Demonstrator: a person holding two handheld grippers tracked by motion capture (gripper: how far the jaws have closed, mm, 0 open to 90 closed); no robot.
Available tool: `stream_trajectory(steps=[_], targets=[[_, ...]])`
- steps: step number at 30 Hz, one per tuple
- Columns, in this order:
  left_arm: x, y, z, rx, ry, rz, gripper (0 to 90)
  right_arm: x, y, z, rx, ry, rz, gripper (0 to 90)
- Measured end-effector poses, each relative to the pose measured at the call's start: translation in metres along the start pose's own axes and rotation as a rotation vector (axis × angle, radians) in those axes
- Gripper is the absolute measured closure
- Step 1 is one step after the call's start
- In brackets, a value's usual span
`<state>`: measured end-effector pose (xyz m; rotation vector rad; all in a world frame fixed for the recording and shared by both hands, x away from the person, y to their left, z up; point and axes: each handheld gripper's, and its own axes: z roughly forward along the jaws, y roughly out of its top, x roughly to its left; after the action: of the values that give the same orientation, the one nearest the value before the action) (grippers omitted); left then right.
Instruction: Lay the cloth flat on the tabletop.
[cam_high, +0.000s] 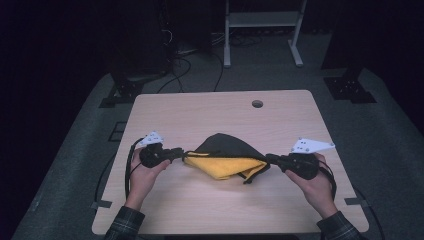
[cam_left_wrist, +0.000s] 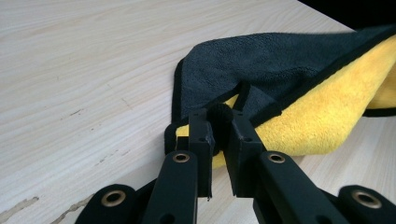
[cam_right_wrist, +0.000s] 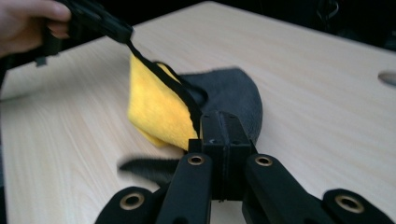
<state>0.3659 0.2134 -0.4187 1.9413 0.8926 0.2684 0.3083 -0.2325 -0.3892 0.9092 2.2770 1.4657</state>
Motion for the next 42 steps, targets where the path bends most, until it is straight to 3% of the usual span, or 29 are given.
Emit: stream_trajectory(steps=[3,6,10,11,12,15,18,19,23,25,28,29,32,39,42], targets=[[-0.001,0.0,0.0,0.004,-0.001,0.0,81.6,0.011,0.018,-0.012,-0.052,0.037,-0.021,89.8],[0.0,-0.001,0.001,0.01,-0.002,-0.003,81.5,0.015,0.034,-0.014,-0.079,0.028,-0.06,89.9],[-0.001,-0.001,0.003,0.015,0.002,0.002,81.5,0.008,0.04,-0.004,-0.071,0.018,-0.052,89.9],[-0.001,-0.001,0.003,0.019,0.003,0.004,81.5,0.0,0.037,0.008,-0.04,0.013,-0.042,89.8],[-0.001,-0.001,0.003,0.019,0.003,0.004,81.5,0.0,0.037,0.008,-0.04,0.013,-0.042,89.8],[0.0,-0.004,0.004,0.025,0.003,-0.001,81.4,-0.006,0.018,0.019,0.016,0.011,-0.023,88.9],[0.0,-0.004,0.005,0.025,0.005,0.001,81.4,-0.006,0.008,0.02,0.037,0.018,-0.016,82.5],[0.0,-0.005,0.005,0.024,0.007,0.001,81.3,-0.003,-0.004,0.019,0.068,0.028,-0.01,79.4],[-0.001,-0.005,0.004,0.012,0.009,-0.008,81.2,0.005,-0.018,0.017,0.109,0.04,0.004,74.2],[-0.001,-0.005,0.004,0.018,0.014,-0.005,81.2,0.012,-0.033,0.013,0.149,0.027,0.022,67.7],[0.0,-0.006,0.005,0.024,0.018,-0.003,81.2,0.011,-0.044,0.01,0.187,0.008,0.037,61.1],[0.001,-0.007,0.006,0.027,0.019,-0.007,81.2,0.009,-0.055,0.007,0.207,-0.008,0.06,55.8],[0.001,-0.007,0.006,0.032,0.02,-0.008,81.1,0.009,-0.07,0.007,0.255,-0.012,0.095,51.8],[0.001,-0.007,0.007,0.037,0.02,-0.005,81.2,0.016,-0.081,0.02,0.313,-0.022,0.092,47.9],[0.001,-0.008,0.007,0.038,0.02,-0.005,81.2,0.019,-0.082,0.026,0.333,-0.03,0.078,52.5]])
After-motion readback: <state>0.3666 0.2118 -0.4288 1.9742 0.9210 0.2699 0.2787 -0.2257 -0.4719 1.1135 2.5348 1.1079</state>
